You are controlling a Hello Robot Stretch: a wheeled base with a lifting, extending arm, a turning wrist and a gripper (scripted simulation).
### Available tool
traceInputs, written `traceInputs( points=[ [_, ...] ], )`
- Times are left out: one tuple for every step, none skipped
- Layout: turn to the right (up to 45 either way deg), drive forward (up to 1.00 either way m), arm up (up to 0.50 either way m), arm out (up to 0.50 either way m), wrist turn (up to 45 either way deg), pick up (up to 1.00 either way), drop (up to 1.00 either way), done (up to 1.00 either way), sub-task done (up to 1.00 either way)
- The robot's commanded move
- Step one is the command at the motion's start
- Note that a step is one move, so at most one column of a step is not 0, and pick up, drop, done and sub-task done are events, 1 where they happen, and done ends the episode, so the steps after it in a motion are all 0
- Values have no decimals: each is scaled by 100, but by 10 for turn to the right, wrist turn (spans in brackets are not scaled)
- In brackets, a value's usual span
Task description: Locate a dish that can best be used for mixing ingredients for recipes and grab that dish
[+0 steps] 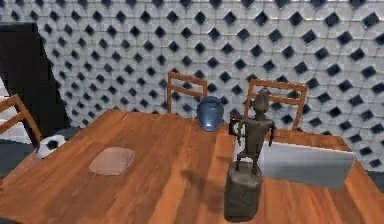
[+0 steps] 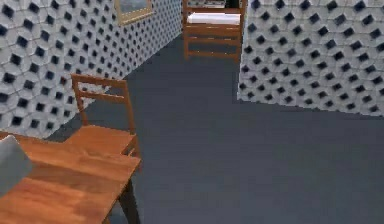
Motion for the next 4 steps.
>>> traceInputs(
  points=[
    [-450, 0, 0, 0, 0, 0, 0, 0, 0],
    [-450, 0, 0, 0, 0, 0, 0, 0, 0],
    [-240, 0, 0, 0, 0, 0, 0, 0, 0],
    [450, 0, 0, 0, 0, 0, 0, 0, 0]
  ],
)
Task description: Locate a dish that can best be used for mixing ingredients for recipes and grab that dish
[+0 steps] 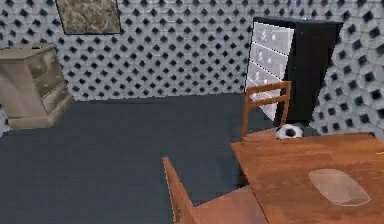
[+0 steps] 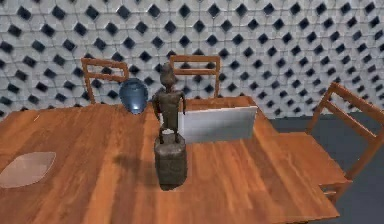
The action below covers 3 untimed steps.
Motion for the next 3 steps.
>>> traceInputs(
  points=[
    [450, 0, 0, 0, 0, 0, 0, 0, 0],
    [90, 0, 0, 0, 0, 0, 0, 0, 0],
    [0, 10, 0, 0, 0, 0, 0, 0, 0]
  ],
)
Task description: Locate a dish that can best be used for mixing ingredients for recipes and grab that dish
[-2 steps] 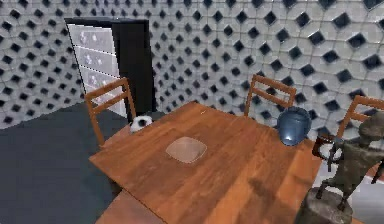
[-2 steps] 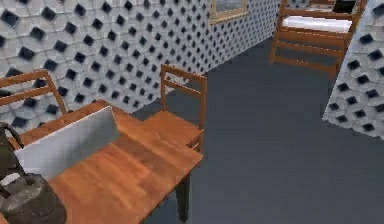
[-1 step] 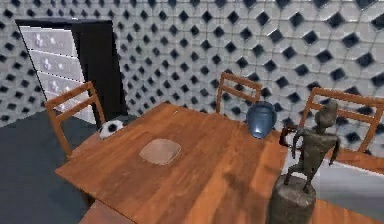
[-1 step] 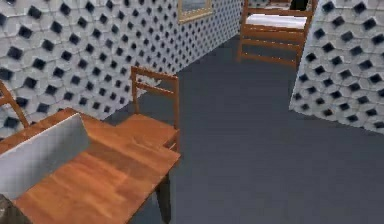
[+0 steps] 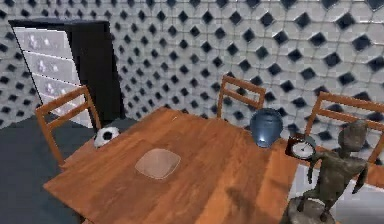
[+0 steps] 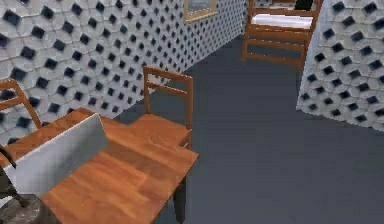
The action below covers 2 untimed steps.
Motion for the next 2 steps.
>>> traceInputs(
  points=[
    [-450, 0, 0, 0, 0, 0, 0, 0, 0],
    [-450, 0, 0, 0, 0, 0, 0, 0, 0]
  ],
)
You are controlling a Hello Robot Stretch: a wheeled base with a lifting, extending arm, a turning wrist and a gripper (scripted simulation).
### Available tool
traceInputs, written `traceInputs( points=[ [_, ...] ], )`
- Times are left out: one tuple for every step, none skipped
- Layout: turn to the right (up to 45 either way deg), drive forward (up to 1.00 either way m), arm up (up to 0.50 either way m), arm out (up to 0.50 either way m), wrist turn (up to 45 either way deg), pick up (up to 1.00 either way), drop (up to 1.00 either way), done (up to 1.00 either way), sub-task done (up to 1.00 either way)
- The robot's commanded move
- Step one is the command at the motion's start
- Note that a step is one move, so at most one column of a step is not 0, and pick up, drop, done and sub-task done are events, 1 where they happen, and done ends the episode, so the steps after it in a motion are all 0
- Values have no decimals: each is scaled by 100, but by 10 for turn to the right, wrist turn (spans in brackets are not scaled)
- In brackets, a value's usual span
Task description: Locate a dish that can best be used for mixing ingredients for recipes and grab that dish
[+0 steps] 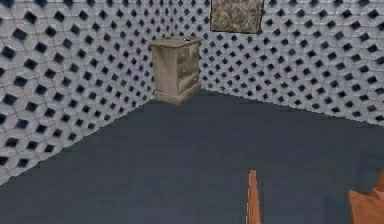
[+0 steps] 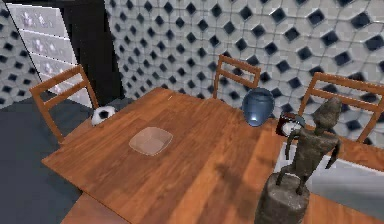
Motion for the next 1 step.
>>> traceInputs(
  points=[
    [-90, 0, 0, 0, 0, 0, 0, 0, 0]
  ],
)
